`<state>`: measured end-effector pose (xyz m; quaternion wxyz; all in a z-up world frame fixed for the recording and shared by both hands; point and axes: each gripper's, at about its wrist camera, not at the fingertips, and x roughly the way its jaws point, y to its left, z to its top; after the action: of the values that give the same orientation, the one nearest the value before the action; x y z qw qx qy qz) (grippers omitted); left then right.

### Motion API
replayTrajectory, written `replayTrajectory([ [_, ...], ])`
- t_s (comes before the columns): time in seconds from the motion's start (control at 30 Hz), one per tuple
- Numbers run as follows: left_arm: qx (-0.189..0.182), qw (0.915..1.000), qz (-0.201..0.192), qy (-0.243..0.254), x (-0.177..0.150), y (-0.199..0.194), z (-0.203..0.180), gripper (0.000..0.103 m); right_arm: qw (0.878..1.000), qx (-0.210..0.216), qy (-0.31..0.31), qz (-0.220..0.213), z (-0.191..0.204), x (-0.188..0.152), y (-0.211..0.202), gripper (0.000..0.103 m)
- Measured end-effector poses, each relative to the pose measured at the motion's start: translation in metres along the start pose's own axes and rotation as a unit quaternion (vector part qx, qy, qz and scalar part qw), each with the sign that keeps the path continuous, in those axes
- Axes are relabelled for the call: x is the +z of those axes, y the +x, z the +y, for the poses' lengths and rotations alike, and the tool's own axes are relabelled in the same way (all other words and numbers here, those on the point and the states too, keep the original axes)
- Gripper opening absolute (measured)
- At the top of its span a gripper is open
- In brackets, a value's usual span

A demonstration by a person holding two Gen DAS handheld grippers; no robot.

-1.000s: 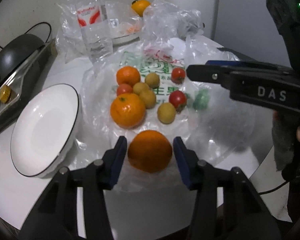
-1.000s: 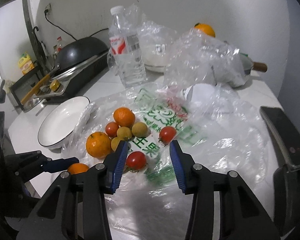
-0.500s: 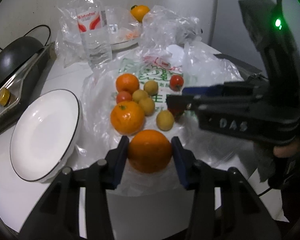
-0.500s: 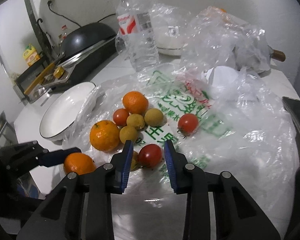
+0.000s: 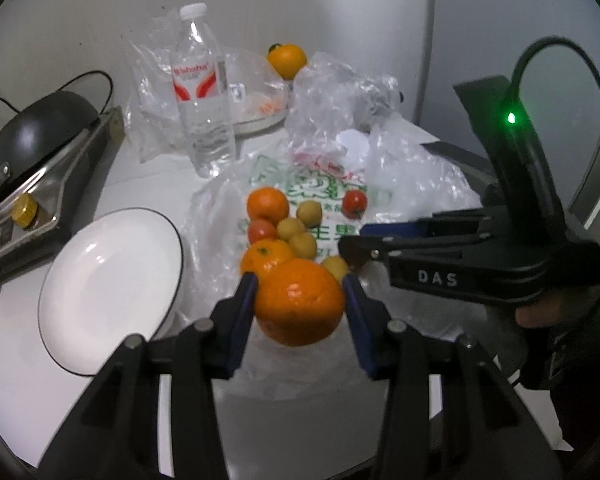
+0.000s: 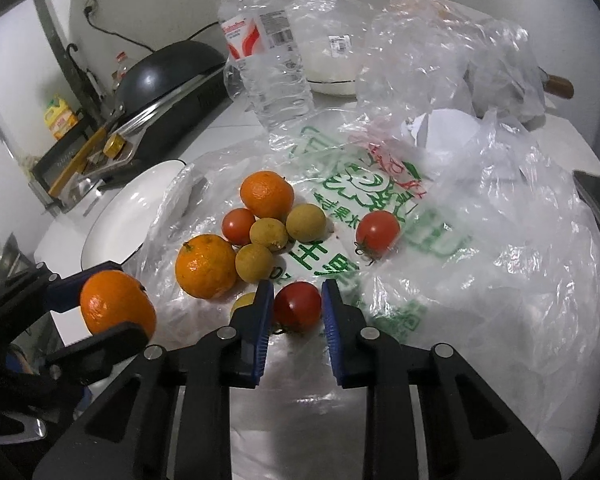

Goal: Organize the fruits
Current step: 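Carry the orange with the left tool while the right tool carries the tomato to the plate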

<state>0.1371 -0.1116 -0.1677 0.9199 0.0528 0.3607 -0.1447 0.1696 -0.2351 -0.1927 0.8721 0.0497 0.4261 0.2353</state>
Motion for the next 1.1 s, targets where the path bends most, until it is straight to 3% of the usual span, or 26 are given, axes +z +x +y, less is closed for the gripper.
replayTrajectory([
  [0.5, 0.031, 0.9989, -0.036, -0.007, 0.004, -0.024, 0.019, 0.045, 0.999, -0.025, -0.03, 0.011, 0.015, -0.002, 0.009, 0.028],
  [1.1, 0.064, 0.9957, -0.054, -0.039, -0.008, -0.04, 0.069, 0.045, 0.997, -0.051, -0.055, -0.035, 0.049, 0.016, -0.019, 0.028],
])
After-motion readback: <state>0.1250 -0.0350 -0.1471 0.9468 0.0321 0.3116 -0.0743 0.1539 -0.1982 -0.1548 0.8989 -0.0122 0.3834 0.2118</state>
